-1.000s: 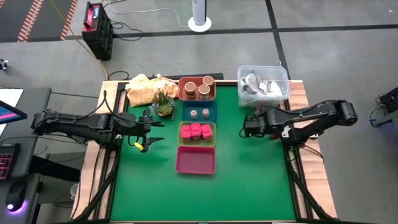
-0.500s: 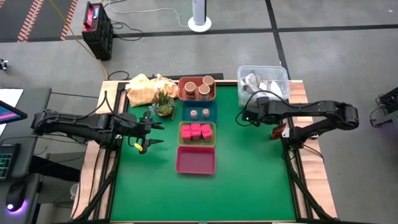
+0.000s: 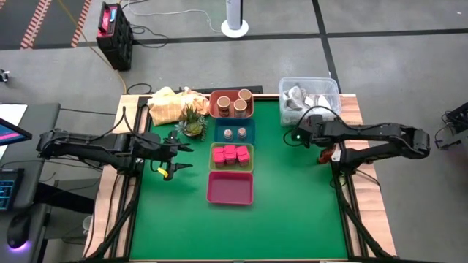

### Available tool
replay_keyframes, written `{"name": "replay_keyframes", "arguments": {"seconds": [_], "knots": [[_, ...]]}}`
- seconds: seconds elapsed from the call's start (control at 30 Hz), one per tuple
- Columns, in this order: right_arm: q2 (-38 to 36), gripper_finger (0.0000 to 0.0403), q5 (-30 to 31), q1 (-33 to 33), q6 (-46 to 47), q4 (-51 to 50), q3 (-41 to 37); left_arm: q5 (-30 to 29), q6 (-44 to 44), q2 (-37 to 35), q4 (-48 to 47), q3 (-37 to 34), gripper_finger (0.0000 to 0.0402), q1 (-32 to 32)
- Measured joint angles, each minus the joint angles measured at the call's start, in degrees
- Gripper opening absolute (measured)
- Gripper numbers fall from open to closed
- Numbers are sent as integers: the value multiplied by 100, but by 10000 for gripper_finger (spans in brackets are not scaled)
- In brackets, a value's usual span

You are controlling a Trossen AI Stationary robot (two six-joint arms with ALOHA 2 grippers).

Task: Sort spices by type
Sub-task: Put the red spice can into the yellow bin

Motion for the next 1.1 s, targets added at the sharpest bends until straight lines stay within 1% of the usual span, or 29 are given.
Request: {"name": "replay_keyframes", "arguments": {"seconds": [0.17,0.27,0.37,0.57,0.6,0.73,0.8,0.9,1.0,1.1], "knots": [[0,394,6,-311,-576,721,-188,-1,-15,0,45,0,256,0],[34,376,-144,-504,-782,1063,-297,-1,-62,0,34,0,256,0],[137,338,-306,-559,-845,1094,-315,-1,-69,0,10,0,256,0],[288,241,-321,-292,-844,1111,-313,-11,-52,0,10,0,256,0],[290,229,-348,-231,-844,1115,-313,-12,-52,0,10,0,256,0],[289,228,-525,127,-756,1132,-304,-14,-74,-2,7,0,256,0],[286,228,-574,413,-658,1165,-304,-16,-88,0,5,0,256,0],[288,228,-780,949,-700,1470,-236,-22,-112,0,5,0,256,0],[291,240,-861,1522,-1011,1780,50,-30,-157,0,6,0,256,0],[311,241,-808,1833,-1124,1818,553,-31,-215,2,34,0,256,0]]}}
